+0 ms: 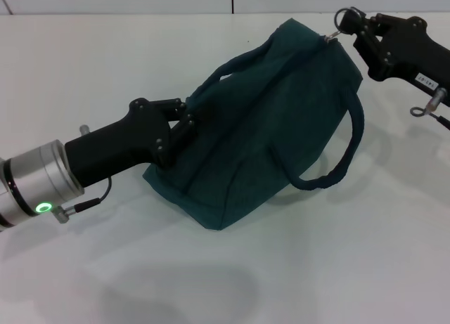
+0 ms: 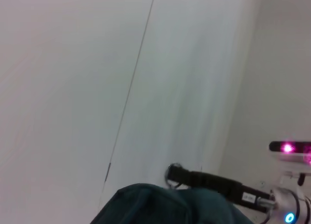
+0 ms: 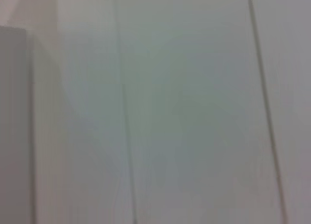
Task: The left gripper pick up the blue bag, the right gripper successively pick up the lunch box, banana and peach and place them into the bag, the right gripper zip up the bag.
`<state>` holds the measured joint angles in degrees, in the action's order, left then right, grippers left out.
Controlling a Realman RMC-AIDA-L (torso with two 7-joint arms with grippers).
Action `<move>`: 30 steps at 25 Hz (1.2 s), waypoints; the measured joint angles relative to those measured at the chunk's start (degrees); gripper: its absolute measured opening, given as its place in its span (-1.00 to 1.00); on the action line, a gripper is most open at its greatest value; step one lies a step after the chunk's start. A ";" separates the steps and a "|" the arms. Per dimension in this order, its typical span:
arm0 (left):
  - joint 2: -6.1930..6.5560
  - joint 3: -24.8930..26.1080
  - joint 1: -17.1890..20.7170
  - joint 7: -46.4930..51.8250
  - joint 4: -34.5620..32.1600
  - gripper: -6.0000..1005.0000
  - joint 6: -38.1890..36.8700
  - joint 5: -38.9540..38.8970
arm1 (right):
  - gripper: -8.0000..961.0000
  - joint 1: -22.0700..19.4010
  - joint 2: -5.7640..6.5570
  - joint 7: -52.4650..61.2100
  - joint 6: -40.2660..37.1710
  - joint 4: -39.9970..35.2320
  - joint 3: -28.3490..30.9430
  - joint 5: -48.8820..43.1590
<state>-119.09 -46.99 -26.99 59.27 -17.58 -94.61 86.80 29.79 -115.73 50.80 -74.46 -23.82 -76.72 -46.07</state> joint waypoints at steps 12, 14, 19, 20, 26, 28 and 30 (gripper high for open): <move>0.18 0.21 2.30 -0.37 0.35 -0.88 0.91 -6.83 | -0.93 -2.51 -0.31 -0.58 -4.90 1.27 -0.43 0.09; 0.17 0.20 3.04 -0.37 0.48 -0.88 1.76 -9.51 | -0.93 -3.94 -0.42 -0.86 -8.39 1.55 -0.68 0.08; 0.89 0.19 4.13 0.46 0.49 -0.88 3.26 -13.57 | -0.92 -6.80 -0.46 -0.92 -13.20 1.79 -1.31 0.07; 1.04 0.19 4.02 0.60 0.51 -0.88 3.35 -13.57 | -0.92 -6.95 -0.46 -0.89 -13.27 2.06 -1.31 0.07; 0.90 -0.21 3.06 0.71 0.63 -0.88 4.38 -12.81 | -0.92 -4.93 -0.45 -1.03 -8.08 5.65 -0.75 0.90; 0.81 -0.21 2.87 0.74 0.63 -0.88 4.51 -12.39 | -0.92 -4.02 -0.45 -0.82 -4.66 5.97 -0.93 1.00; 0.75 -0.20 2.69 0.78 0.63 -0.88 4.53 -12.17 | -0.92 -3.12 -0.45 -0.56 -1.82 6.32 -1.37 0.93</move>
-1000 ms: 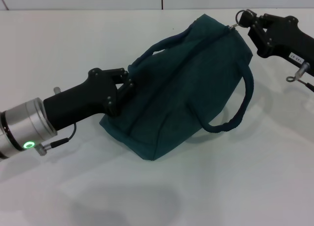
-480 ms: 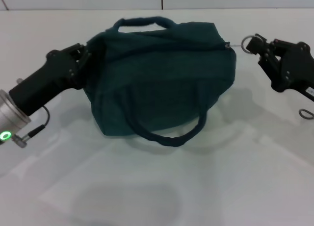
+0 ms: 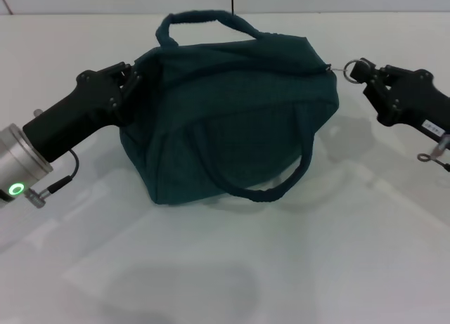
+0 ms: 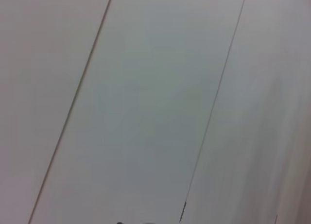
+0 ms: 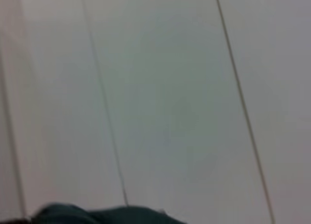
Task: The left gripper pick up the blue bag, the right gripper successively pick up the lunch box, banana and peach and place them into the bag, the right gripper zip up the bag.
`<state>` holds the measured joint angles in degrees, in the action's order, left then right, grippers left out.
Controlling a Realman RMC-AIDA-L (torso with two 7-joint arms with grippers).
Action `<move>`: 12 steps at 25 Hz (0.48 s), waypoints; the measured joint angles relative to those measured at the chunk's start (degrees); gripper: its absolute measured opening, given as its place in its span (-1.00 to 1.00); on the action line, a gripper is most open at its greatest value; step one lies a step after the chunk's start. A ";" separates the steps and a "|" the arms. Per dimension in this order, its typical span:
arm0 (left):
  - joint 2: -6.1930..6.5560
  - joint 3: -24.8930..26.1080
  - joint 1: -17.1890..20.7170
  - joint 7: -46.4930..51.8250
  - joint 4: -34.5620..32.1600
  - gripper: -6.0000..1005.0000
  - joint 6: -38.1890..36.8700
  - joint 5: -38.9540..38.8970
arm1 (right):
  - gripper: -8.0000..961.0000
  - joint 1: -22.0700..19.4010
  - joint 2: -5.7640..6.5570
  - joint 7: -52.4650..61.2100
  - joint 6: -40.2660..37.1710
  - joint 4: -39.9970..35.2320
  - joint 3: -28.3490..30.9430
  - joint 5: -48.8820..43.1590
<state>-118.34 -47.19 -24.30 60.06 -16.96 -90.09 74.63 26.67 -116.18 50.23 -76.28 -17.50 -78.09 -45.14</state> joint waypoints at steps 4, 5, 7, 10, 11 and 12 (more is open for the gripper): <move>-0.06 0.00 -0.14 0.29 0.00 -0.88 0.01 0.08 | -0.92 1.45 0.00 0.11 4.53 0.81 -1.88 0.04; -0.06 -0.01 -0.14 0.47 0.00 -0.88 0.01 0.08 | -0.92 1.74 -0.01 0.11 5.70 0.85 -2.16 0.06; -0.06 -0.01 -0.19 0.70 -0.02 -0.88 0.01 0.10 | -0.92 2.18 -0.01 0.13 8.08 0.91 -2.54 0.07; 0.04 -0.01 -0.32 0.82 -0.03 -0.88 0.01 0.24 | -0.92 2.90 -0.01 0.15 11.38 1.01 -2.93 0.07; 0.05 -0.02 -0.35 0.82 -0.05 -0.88 0.01 0.43 | -0.92 3.11 -0.01 0.17 12.26 1.02 -3.07 0.07; 0.05 -0.02 -0.39 0.83 -0.10 -0.88 0.01 0.61 | -0.92 3.32 -0.01 0.20 13.26 1.05 -3.31 0.06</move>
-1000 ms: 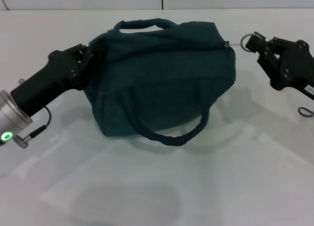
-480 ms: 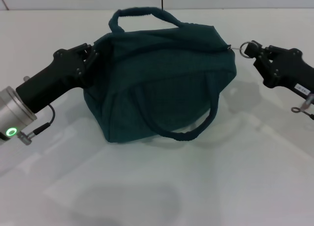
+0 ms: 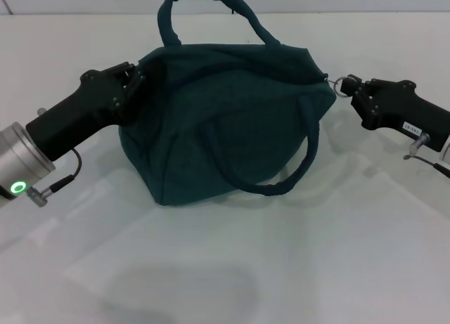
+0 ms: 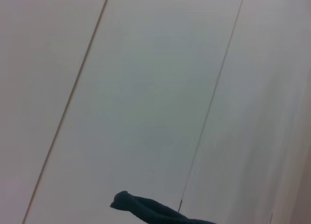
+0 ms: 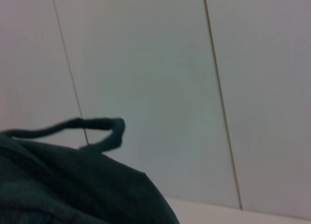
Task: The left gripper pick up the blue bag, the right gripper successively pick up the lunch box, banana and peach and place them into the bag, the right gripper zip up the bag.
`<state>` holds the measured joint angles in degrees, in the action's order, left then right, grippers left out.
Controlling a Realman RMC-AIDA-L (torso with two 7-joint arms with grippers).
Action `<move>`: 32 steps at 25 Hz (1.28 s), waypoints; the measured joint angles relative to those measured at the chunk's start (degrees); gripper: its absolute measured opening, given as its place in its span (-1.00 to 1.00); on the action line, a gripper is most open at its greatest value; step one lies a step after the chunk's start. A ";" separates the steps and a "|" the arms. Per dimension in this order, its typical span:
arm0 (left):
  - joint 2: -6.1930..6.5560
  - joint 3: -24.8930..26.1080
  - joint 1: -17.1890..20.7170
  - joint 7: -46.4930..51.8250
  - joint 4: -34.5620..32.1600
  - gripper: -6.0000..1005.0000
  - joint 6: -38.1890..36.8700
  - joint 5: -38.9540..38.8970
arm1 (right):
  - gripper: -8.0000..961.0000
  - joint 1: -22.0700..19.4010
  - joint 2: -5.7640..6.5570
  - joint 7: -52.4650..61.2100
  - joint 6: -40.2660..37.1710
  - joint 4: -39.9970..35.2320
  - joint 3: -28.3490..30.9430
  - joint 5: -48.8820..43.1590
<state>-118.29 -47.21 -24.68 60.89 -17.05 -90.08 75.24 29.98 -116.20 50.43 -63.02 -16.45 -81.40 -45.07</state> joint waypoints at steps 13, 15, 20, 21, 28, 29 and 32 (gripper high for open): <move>-0.11 0.02 -0.28 0.02 -0.27 -0.88 -0.02 0.36 | -0.92 3.25 0.01 2.29 8.46 0.07 -4.25 0.04; -0.08 0.04 -0.28 0.02 -0.25 -0.88 -0.10 0.39 | -0.92 2.93 0.02 2.19 6.68 -0.12 -4.28 0.04; 0.33 -0.02 -0.26 2.79 -0.23 -0.88 -1.47 1.45 | -0.91 -0.31 0.01 -0.22 -2.56 -0.57 -3.82 1.43; 0.47 -0.08 -0.26 3.36 -0.35 -0.88 -2.36 1.91 | -0.91 -1.59 0.01 -2.01 -5.17 -0.55 -3.83 2.55; 2.46 -0.14 -0.36 8.70 -0.58 -0.88 -10.52 2.62 | -0.91 -7.30 0.13 -6.34 -20.93 -0.53 -4.07 5.03; 2.79 -0.15 -0.42 9.67 -0.72 -0.88 -11.16 2.65 | -0.91 -7.76 0.18 -6.43 -22.47 -0.53 -4.08 4.84; 3.13 -0.17 -0.59 11.82 -1.13 -0.88 -11.18 2.78 | -0.91 -8.65 0.35 -7.00 -26.38 -0.49 -4.11 4.61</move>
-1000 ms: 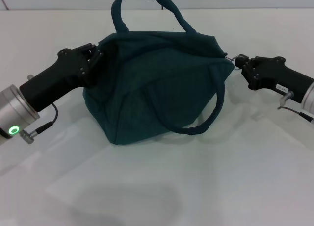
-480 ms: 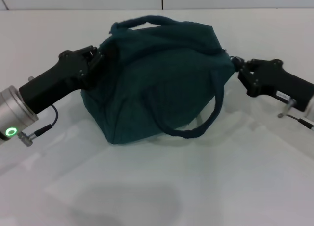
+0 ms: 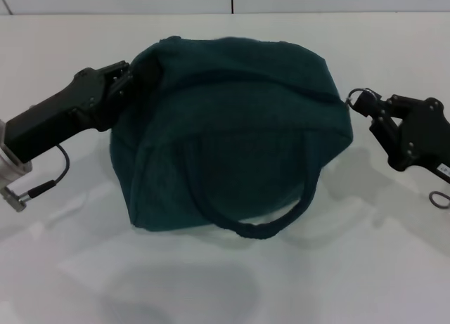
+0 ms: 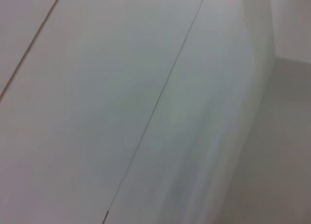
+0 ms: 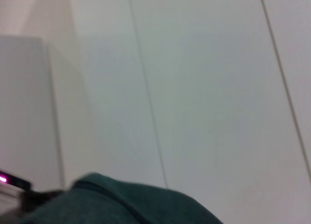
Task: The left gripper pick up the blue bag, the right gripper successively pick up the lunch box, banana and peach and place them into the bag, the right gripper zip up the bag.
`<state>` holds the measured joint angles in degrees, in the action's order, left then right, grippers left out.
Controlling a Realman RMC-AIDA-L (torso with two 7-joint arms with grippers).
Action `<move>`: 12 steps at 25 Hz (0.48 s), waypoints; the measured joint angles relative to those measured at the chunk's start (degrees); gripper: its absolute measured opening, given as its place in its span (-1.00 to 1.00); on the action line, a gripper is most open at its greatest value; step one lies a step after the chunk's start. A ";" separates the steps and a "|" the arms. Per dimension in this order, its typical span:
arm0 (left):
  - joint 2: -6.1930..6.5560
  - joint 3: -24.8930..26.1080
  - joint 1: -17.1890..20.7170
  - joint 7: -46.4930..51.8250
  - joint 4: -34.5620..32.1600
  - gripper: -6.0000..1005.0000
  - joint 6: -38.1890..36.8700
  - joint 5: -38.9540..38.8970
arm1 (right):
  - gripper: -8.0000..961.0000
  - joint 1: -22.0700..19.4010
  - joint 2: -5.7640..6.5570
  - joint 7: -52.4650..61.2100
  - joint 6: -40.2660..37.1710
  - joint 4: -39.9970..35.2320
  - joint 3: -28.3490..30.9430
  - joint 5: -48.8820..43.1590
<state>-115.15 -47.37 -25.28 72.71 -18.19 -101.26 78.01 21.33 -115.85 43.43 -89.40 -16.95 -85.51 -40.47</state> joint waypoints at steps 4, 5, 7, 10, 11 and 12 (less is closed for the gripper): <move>0.21 0.00 -0.17 2.13 -0.10 -0.88 2.31 0.78 | -0.91 -0.87 0.32 -0.22 -4.63 0.33 -0.38 -0.58; 0.21 0.00 -0.21 2.67 -0.10 -0.88 3.77 1.21 | -0.91 -1.03 0.37 -0.23 -5.06 0.37 -0.47 -0.74; -0.32 0.00 -0.27 3.14 -0.04 -0.88 9.48 2.98 | -0.91 -1.18 0.43 -0.23 -3.84 0.45 -0.53 -0.84; -1.17 0.02 -1.11 3.15 0.01 -0.88 14.42 5.11 | -0.91 -0.95 0.44 -0.23 0.65 0.59 -0.69 -0.84; -1.40 0.02 -1.54 3.11 0.03 -0.88 15.72 5.63 | -0.91 -0.74 0.33 -0.24 2.71 0.62 -0.97 -0.84; -1.73 0.02 -1.98 3.05 0.10 -0.88 17.33 6.33 | -0.91 -0.52 0.25 -0.29 4.20 0.63 -1.32 -0.84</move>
<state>-116.88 -47.35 -27.26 75.76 -18.08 -83.93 84.34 20.81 -115.59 43.14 -85.20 -16.32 -86.82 -41.30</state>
